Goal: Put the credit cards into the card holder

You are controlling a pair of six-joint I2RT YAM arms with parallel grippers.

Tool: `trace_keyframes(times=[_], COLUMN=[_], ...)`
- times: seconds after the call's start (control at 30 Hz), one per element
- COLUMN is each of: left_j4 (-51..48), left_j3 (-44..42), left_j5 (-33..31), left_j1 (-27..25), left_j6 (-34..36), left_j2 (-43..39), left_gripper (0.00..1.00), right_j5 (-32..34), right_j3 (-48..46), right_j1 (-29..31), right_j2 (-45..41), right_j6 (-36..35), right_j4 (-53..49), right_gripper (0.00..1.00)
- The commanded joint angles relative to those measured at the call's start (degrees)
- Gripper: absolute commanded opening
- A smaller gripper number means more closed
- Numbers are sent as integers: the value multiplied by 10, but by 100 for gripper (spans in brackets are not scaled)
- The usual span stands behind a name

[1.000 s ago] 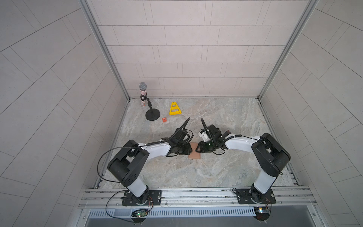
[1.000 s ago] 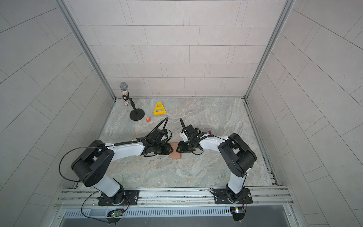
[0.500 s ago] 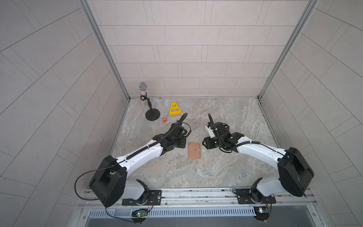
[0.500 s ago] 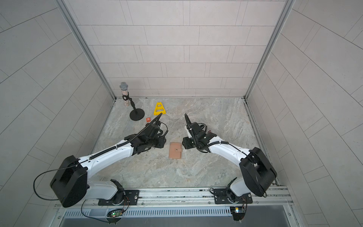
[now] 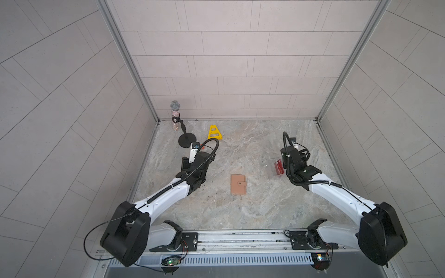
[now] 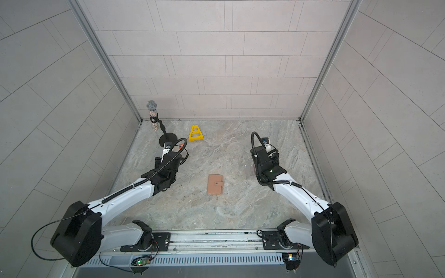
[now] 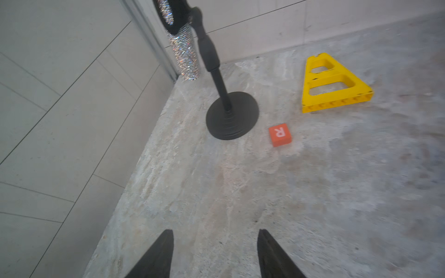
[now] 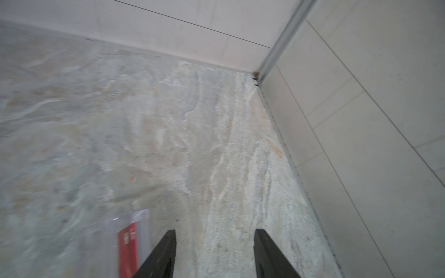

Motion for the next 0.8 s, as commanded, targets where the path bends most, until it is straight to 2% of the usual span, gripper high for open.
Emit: trace_keyframes(times=[0.0,0.17,0.3,0.43,0.47,0.57,0.7,0.77], left_j4=[104,154,162,221,238,283,350,420], left_j3=[-15,-18,-17,-51,-58,-71,-103,-141], left_j5=[-46,-37,-20,18,31,60,158,228], left_j1=[24,62,87,109,115,133,166,191], left_j6=[58,99,110,110,114,126,122,116], left_j2=[20,59,77,83,87,102,96,81], left_gripper=[61,68,77,98,100,100,100,100], right_j5=[49,2,-26,-51,-59,-94,-154,-196], right_j3=[-40,-90,-109,-121,-116,-114,-138,-159], right_j1=[-49,-116,-132,-140,-144,-156,-181,-196], right_j2=[-11,9,34,67,73,86,93,89], right_j6=[-44,-57,-71,-67,-62,-59,-59,-57], right_j4=[100,189,240,280,274,281,343,391], right_gripper=[56,58,59,60,61,62,63,63])
